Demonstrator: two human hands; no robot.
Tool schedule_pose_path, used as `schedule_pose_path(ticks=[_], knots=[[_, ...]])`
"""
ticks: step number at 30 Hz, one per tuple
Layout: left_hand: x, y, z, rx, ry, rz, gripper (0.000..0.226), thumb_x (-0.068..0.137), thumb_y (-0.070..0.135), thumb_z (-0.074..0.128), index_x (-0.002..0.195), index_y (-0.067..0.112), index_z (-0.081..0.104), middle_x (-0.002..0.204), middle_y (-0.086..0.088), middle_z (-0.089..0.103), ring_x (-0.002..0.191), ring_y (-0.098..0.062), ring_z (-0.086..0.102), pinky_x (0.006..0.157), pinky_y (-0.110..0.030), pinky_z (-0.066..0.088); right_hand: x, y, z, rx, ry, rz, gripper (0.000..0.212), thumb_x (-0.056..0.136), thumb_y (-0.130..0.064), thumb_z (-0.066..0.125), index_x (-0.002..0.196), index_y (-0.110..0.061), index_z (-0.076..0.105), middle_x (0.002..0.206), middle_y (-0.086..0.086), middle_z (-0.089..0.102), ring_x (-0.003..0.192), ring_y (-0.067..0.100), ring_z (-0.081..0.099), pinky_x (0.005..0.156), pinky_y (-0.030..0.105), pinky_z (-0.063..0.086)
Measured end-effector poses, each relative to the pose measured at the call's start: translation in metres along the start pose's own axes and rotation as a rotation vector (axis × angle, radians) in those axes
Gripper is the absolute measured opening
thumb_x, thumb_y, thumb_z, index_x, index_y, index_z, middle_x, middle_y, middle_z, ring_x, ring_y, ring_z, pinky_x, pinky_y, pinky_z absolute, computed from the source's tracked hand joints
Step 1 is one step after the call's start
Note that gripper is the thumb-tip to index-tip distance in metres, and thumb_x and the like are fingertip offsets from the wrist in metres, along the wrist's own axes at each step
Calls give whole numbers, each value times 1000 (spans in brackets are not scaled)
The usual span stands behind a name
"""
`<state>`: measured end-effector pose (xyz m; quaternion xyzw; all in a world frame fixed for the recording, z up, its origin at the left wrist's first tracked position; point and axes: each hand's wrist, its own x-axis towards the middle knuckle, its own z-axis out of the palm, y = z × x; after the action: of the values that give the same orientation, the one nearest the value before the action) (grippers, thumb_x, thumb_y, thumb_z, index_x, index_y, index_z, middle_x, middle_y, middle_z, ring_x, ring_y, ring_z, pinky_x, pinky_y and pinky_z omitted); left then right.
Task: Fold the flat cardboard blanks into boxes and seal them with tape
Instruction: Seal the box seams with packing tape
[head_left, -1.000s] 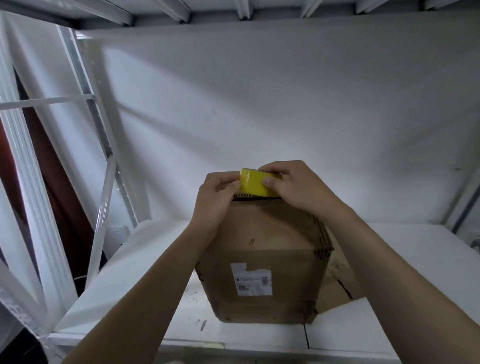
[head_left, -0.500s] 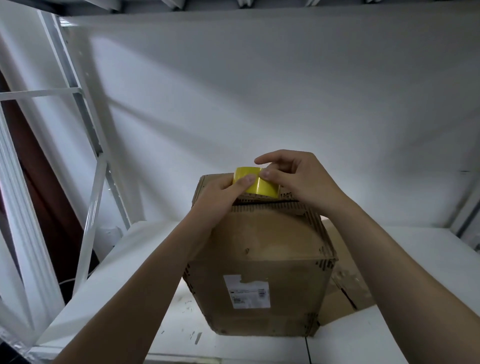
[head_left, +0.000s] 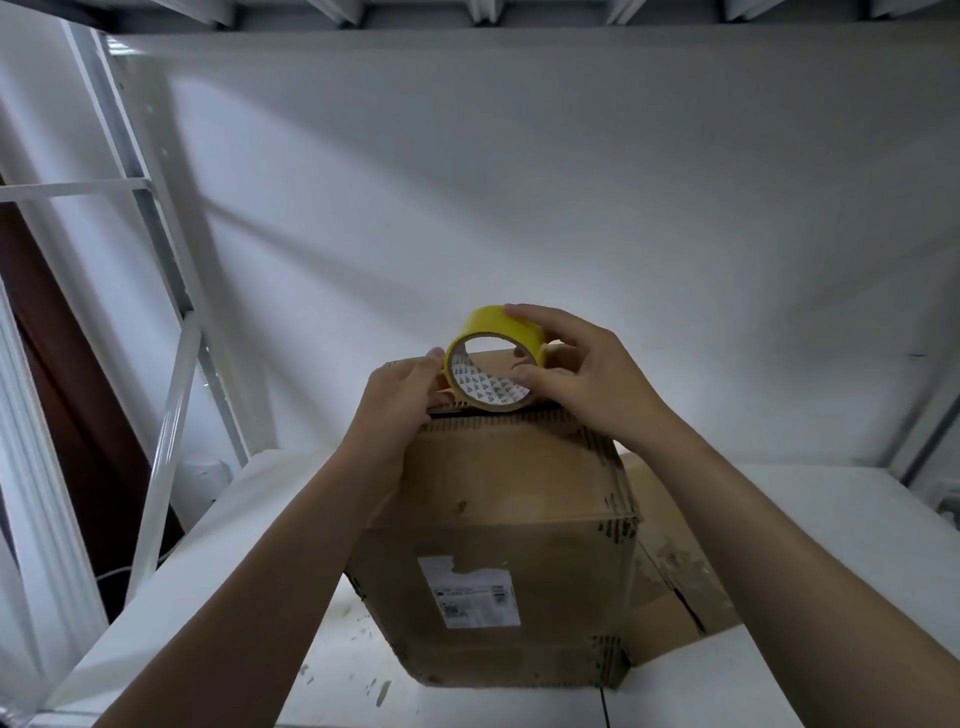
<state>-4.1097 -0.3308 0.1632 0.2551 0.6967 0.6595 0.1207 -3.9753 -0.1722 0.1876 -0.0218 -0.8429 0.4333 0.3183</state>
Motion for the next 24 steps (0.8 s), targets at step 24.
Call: schedule_pose_path(ticks=[24], knots=[[-7,1,-9,121,-25,-27,26,93,13,46,77,10,65,83,-6,75,84,-19,73,70,-32,44,-14,22,5,-260,-25,-82,57,98,-20,65,146,-44,47,112,-6,60,104,7,57,84,15,43]])
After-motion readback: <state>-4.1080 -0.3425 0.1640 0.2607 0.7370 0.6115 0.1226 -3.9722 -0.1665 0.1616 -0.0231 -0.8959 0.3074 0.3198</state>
